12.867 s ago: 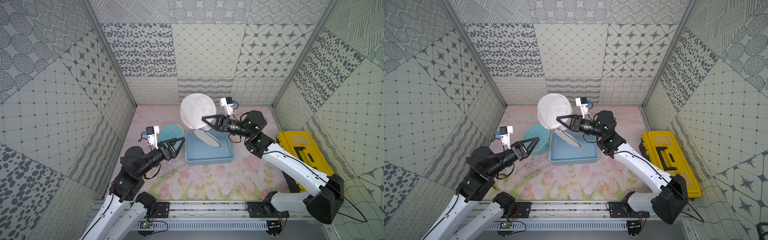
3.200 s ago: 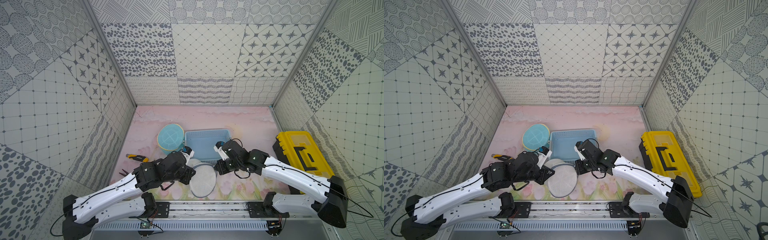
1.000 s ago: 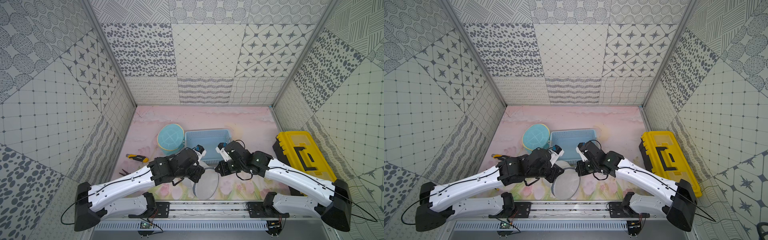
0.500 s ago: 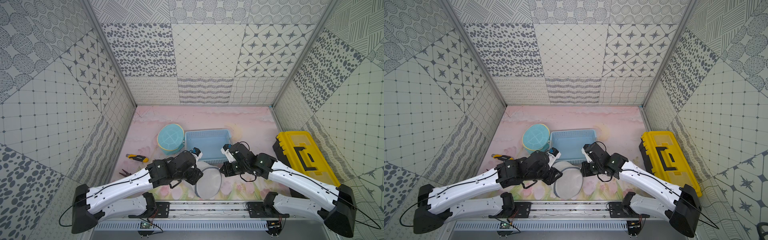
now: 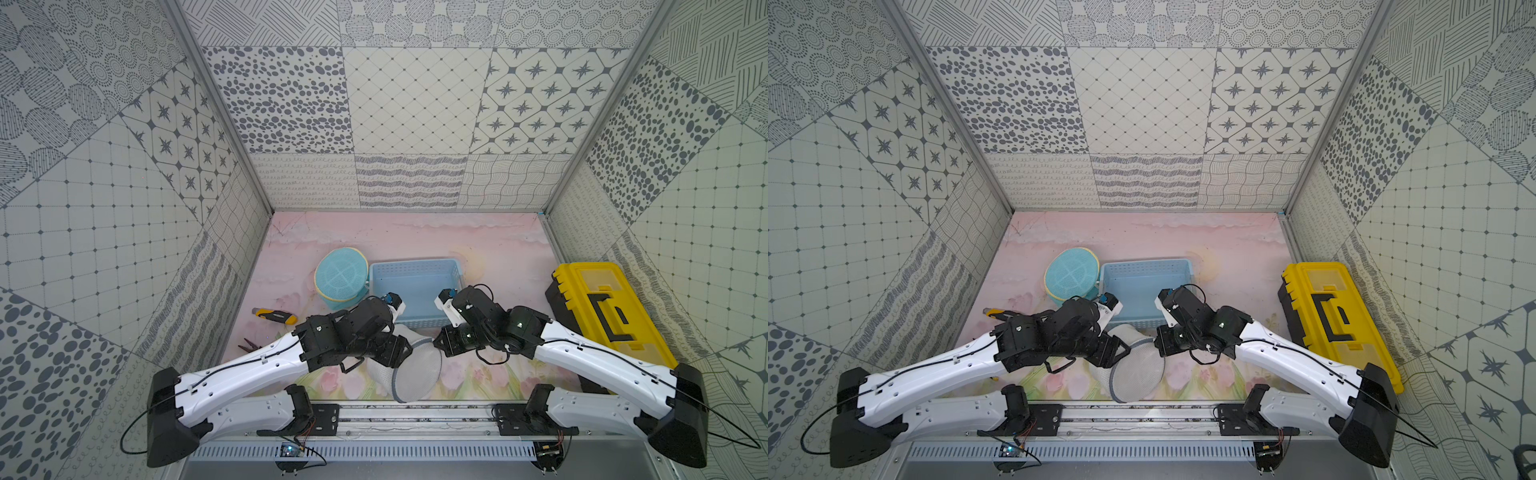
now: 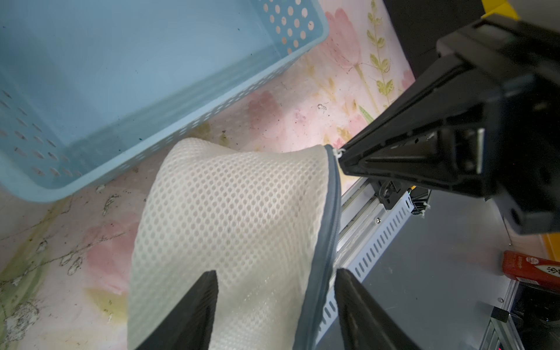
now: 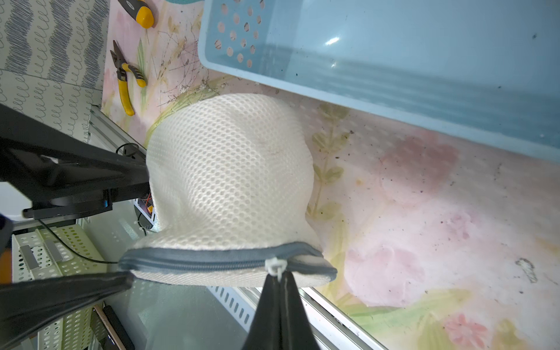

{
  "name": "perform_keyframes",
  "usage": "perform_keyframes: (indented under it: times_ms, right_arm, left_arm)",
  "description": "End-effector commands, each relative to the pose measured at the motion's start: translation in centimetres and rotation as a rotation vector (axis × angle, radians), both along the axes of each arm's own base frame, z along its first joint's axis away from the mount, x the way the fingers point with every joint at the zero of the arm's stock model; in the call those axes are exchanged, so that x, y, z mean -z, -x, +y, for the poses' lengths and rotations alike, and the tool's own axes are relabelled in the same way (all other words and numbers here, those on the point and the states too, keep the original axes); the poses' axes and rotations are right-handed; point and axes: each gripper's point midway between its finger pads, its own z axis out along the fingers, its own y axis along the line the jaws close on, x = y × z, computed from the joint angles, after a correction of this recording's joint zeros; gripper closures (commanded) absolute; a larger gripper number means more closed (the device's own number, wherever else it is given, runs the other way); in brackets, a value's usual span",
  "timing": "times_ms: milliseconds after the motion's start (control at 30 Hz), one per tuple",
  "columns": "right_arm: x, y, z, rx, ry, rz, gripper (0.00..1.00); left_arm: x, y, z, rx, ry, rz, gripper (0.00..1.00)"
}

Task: Turn the laundry bag inside out
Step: Zip the zipper on the laundry bag.

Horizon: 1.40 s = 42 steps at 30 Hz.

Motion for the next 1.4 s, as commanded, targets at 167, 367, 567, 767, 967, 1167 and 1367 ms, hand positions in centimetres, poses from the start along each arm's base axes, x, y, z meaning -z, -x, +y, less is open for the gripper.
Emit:
perform_keyframes:
  times_ms: [167,367,567,767,967,1167,1367]
  right_arm:
    - [-2.2,-0.7,1.4,-0.008,-0.050,-0.057,1.00]
    - [-2.7,-0.1,2.0,-0.030,-0.070,-0.054,1.00]
    - [-2.6,0.3,2.3,-0.038,-0.069,-0.049,1.00]
    - [-1.7,-0.4,1.3,0.013,-0.027,-0.063,1.00]
    - [-0.2,-0.6,-0.1,0.056,0.006,-0.045,1.00]
    - [1.6,-0.5,-1.3,0.080,0.033,-0.013,1.00]
    - [3.3,-0.2,-2.9,0.122,0.055,0.025,1.00]
  left_arm:
    - [-0.3,-0.7,-4.8,0.118,0.080,0.012,0.53]
    - [-0.4,-1.0,-4.4,0.113,0.052,-0.010,0.72]
    - [-0.7,-0.8,-4.2,0.117,0.056,-0.010,0.78]
    - [-0.7,-0.7,-4.0,0.112,0.056,-0.004,0.96]
    - [-0.9,-0.8,-3.6,0.099,0.053,-0.019,1.00]
    - [-1.3,-0.8,-3.1,0.088,0.063,-0.034,1.00]
    - [-1.5,-0.9,-2.1,0.059,0.058,-0.059,1.00]
